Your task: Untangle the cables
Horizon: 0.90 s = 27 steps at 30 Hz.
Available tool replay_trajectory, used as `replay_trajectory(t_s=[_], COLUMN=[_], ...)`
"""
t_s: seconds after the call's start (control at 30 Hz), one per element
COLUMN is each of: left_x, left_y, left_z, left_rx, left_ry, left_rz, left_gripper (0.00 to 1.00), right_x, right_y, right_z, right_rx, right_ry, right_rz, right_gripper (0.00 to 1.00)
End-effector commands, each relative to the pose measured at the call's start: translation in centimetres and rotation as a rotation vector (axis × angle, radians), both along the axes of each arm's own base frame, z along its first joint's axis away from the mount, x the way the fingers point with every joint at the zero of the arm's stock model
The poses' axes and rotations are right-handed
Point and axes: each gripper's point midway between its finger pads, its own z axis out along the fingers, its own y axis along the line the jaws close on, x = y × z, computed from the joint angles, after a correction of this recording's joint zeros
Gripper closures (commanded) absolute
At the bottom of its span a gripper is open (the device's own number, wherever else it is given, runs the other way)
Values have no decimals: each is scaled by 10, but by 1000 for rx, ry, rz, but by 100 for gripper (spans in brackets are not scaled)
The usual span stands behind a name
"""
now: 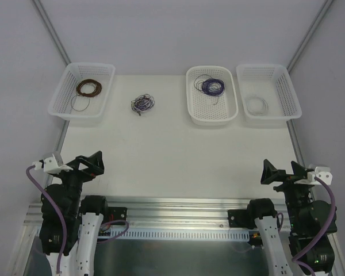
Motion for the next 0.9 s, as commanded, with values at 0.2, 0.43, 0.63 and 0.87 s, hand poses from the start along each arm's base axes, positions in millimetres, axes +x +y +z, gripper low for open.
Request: replay_trajectory(t_s=[0.2,0.43,0.63,0.87], left_x=[-9,51,110,186], left_y=[-7,-19,-55,-53], left_z=[10,-20,-45,-65], left_rx=[-97,-216,-325,-386], left_ry=[-111,165,418,544], left_rz=[-17,-30,-178,-106], left_gripper=[1,1,1,1], right_x=[5,37,56,68], right_y=[4,24,50,66], right_z=[2,-41,-73,-88], right_rx=[49,96,128,144], right_ry=[-23,217,384,479], right_rz=[8,68,179,252], right_gripper=[3,3,3,3])
